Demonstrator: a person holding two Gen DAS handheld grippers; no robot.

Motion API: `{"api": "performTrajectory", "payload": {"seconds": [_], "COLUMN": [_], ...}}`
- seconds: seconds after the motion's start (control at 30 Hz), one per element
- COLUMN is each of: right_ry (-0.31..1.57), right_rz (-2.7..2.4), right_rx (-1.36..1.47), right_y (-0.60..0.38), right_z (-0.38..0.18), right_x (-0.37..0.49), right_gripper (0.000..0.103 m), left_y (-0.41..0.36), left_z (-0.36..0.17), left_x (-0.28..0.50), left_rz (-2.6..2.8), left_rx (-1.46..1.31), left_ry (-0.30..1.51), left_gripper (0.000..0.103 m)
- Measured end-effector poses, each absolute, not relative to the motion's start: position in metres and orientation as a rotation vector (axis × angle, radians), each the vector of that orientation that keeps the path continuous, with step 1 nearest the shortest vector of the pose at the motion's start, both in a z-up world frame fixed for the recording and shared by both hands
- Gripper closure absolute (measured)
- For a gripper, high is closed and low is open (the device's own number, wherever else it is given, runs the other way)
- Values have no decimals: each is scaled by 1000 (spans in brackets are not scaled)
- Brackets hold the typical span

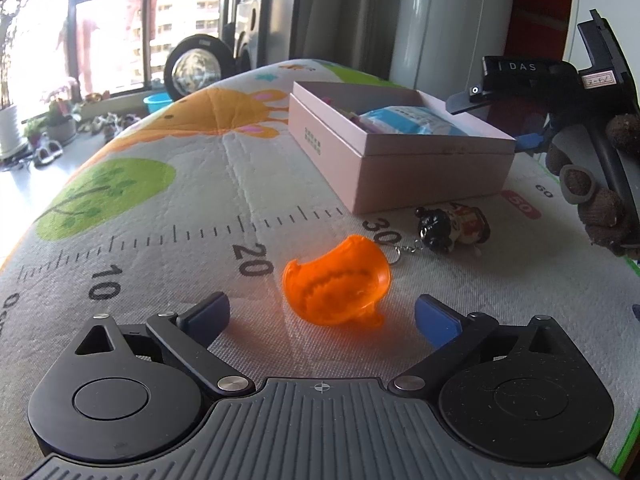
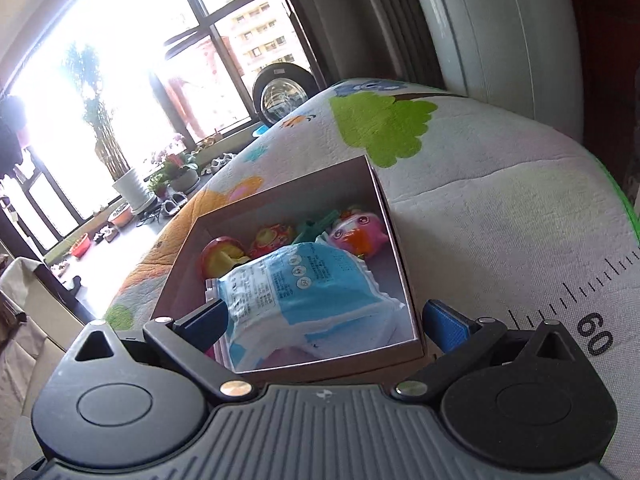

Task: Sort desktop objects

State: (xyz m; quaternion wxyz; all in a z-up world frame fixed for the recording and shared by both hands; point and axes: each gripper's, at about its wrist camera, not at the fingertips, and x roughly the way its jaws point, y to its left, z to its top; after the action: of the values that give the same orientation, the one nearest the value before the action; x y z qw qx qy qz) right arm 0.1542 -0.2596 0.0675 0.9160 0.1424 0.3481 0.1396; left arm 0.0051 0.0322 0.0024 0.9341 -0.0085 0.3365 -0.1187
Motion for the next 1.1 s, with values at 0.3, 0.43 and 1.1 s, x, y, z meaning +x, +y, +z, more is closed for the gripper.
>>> {"api": "performTrajectory", "payload": {"seconds": [0.3,0.43,1.1], "right_ry": [578,618,679], "right_rz": [465,503,460], "right_rx": [23,-97,-96], "right_y": [-224,-200,-201], "right_z": [85,75,74], "right_x": [82,57,23], "right_gripper": [0,0,37], "left_y": [31,32,9], "left_z": [2,2,10], "left_x": [6,6,21], "left_rz": [-237,-237,-146], "left_rx": [-17,-17,1], "left_ry": [691,691,725], "left_gripper": [1,1,1]}}
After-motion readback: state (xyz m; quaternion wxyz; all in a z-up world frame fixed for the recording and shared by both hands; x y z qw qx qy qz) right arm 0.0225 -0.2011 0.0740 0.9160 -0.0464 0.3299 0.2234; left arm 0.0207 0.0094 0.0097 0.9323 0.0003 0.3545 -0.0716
